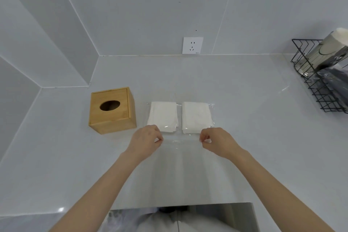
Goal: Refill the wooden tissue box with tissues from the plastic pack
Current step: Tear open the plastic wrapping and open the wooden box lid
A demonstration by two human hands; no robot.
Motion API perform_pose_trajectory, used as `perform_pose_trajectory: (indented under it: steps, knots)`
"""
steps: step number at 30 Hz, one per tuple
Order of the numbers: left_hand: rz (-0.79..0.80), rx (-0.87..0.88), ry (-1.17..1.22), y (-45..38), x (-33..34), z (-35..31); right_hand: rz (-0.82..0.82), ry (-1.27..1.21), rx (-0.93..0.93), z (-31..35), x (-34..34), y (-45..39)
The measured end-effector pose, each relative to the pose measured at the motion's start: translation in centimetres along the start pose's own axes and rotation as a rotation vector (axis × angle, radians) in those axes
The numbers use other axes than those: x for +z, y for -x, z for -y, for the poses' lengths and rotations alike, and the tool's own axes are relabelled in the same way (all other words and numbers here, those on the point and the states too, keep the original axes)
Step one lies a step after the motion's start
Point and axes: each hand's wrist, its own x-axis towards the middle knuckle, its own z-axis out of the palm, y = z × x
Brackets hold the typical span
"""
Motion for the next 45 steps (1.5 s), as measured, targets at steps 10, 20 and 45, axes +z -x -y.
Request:
perform_pose_trajectory:
  steps: [10,20,45]
  knots:
    - [0.103,0.009,0.006,2.9,3.0,0.6,-0.020,0.087,-0.085,-1.2,3.2,1.9]
    - [-0.034,-0.033,0.065,-0.2,1.0,-0.3,-0.172,0.154,-0.088,0.7,0.9,-0.5]
    - [0.103,0.136,-0.120,-5.1,-0.6,1.7,-0.159,0.196,-0.232,-1.4,-1.6,-4.9]
